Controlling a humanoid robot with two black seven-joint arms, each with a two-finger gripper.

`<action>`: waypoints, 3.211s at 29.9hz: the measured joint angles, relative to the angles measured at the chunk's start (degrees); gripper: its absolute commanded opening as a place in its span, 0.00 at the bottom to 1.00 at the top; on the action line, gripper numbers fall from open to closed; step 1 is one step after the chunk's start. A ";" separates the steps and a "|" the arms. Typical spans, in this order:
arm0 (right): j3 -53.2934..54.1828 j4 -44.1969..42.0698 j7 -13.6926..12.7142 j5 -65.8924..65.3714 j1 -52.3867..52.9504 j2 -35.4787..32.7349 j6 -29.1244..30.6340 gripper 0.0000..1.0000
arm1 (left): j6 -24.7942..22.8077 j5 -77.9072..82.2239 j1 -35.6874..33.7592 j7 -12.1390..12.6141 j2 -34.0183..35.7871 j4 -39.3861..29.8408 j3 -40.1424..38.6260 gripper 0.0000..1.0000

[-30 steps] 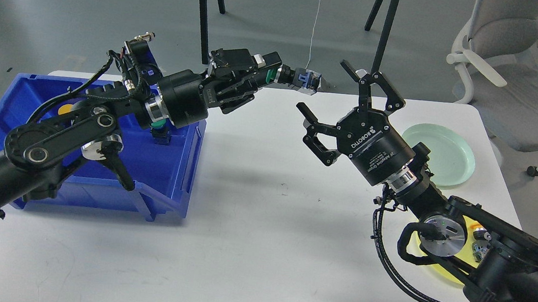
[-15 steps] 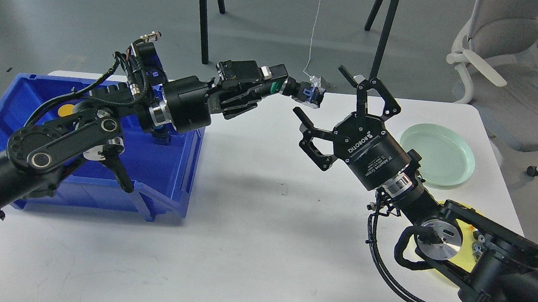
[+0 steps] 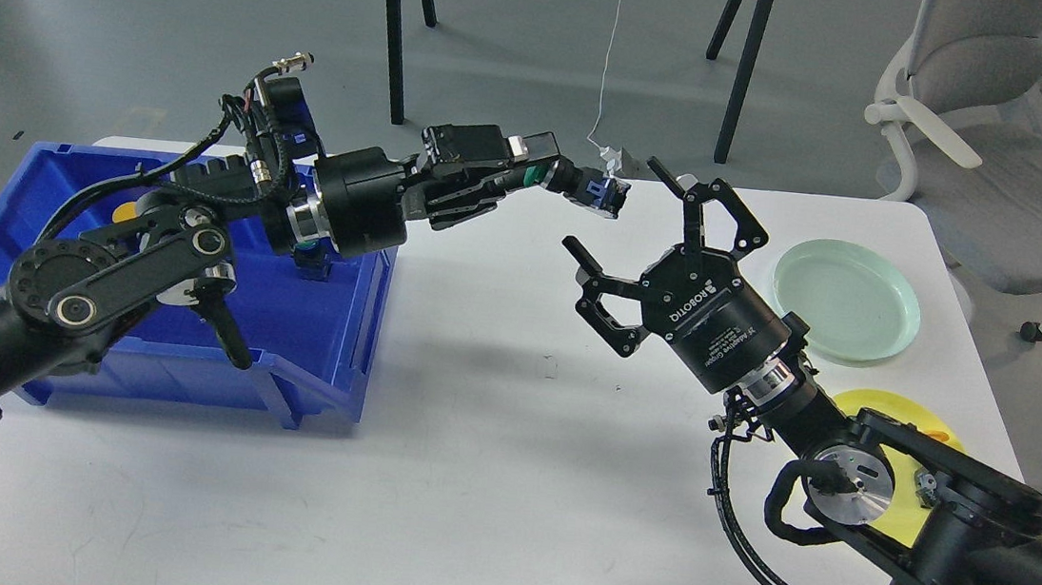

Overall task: Pass button and place on color plate
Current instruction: 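Close the right gripper on the green button and open the left gripper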

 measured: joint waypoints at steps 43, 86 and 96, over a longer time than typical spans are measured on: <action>0.47 -0.57 0.00 -0.21 -0.33 0.72 -0.76 0.68 | 0.00 3.31 0.39 -0.01 1.94 -3.75 0.33 0.18; -0.07 0.01 0.00 -0.89 -1.50 0.74 -0.71 0.38 | 0.00 3.34 0.53 0.00 2.84 -3.04 0.30 0.18; -0.07 -0.08 -0.01 -0.94 -1.56 0.75 -0.75 0.29 | 0.04 3.31 0.78 -0.01 2.83 -3.04 0.21 0.19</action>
